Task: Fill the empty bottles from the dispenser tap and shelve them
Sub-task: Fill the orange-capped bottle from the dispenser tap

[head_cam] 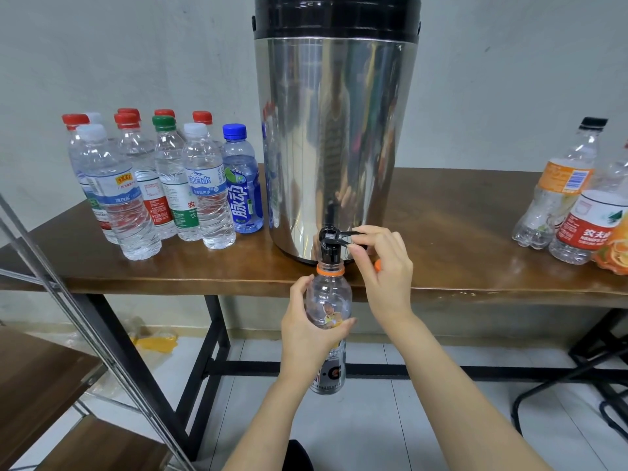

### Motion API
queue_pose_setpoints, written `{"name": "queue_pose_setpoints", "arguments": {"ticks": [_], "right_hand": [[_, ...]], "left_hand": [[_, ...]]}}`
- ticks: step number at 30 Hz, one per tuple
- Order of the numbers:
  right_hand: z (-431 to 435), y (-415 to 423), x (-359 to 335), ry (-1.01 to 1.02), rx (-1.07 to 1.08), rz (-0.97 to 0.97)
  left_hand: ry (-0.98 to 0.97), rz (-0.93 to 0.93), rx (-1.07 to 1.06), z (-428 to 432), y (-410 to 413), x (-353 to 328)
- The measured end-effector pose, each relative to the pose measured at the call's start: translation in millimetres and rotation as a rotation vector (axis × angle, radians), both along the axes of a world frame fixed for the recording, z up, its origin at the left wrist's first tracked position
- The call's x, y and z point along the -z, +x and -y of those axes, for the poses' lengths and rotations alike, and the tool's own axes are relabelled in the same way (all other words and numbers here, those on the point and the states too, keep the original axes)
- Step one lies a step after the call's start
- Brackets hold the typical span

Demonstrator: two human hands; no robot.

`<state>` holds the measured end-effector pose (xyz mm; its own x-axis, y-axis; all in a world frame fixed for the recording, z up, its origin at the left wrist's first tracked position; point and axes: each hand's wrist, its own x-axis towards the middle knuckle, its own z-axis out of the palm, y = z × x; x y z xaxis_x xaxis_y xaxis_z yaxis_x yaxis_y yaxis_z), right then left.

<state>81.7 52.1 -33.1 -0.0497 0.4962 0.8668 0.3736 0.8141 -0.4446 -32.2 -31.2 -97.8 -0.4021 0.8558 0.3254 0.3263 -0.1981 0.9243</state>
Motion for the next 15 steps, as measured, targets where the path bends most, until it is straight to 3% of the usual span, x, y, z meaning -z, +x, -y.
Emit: {"name": "queue_pose_setpoints", "arguments": {"ticks": [15], "right_hand": [[2.1, -0.2, 1.1, -0.027, -0.009, -0.004]], "left_hand": [[-0.005, -0.017, -0.019, 0.3, 0.5, -1.2]]}}
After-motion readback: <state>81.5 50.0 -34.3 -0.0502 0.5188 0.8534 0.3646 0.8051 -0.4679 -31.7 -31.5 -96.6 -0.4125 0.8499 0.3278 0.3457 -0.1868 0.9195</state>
